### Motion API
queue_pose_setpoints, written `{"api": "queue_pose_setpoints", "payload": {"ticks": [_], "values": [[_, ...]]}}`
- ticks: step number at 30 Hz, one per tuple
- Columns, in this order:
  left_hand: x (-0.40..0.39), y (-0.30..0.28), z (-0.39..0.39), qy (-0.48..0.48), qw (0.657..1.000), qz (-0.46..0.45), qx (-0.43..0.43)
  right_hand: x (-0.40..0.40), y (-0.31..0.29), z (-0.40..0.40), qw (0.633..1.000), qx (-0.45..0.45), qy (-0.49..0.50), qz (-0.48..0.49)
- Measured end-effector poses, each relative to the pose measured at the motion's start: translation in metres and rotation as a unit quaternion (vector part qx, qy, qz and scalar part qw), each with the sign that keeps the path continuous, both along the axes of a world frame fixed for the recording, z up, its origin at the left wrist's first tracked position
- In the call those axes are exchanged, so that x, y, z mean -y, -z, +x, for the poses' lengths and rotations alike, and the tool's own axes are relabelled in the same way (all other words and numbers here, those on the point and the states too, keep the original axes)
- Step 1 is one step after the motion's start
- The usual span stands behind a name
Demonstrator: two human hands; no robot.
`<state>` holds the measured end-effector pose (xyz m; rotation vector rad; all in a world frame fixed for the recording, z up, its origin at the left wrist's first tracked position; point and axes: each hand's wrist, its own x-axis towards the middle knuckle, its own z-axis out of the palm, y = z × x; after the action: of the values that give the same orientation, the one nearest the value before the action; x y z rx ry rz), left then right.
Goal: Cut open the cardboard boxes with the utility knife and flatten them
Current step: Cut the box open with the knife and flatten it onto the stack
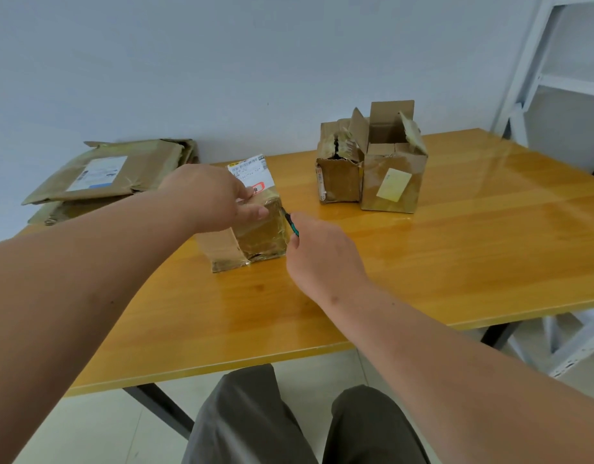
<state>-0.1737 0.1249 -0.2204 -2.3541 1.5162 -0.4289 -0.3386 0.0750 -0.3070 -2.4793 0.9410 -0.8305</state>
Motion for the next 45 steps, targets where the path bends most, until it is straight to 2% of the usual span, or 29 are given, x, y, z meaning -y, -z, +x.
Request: {"api": "queue_pose_setpoints", "payload": {"ticks": [6, 12, 18, 28, 33, 38, 45], "values": [[0.001, 0.000, 0.006, 0.034, 0.999, 0.010, 0.005, 0.008, 0.001, 0.006, 1.000, -0.003, 0.017, 0.013], [0.007, 0.003, 0.009, 0.042, 0.999, 0.008, 0.008, 0.013, 0.001, 0.006, 0.997, -0.064, 0.022, -0.025], [0.008, 0.005, 0.012, 0.040, 0.999, 0.004, -0.001, 0.012, 0.000, 0.010, 0.996, -0.079, 0.037, -0.011], [0.009, 0.003, 0.016, 0.050, 0.999, 0.013, -0.005, 0.009, 0.003, 0.011, 0.995, -0.085, 0.053, 0.005], [0.012, 0.000, 0.017, 0.065, 0.998, 0.022, -0.016, 0.013, 0.001, 0.013, 0.994, -0.068, 0.043, 0.077], [0.017, -0.004, 0.018, 0.071, 0.997, 0.031, -0.012, 0.015, 0.001, 0.012, 0.994, -0.088, 0.046, 0.040], [0.022, -0.002, 0.023, 0.064, 0.997, 0.041, -0.019, 0.017, 0.000, 0.015, 0.994, -0.075, 0.040, 0.064]]}}
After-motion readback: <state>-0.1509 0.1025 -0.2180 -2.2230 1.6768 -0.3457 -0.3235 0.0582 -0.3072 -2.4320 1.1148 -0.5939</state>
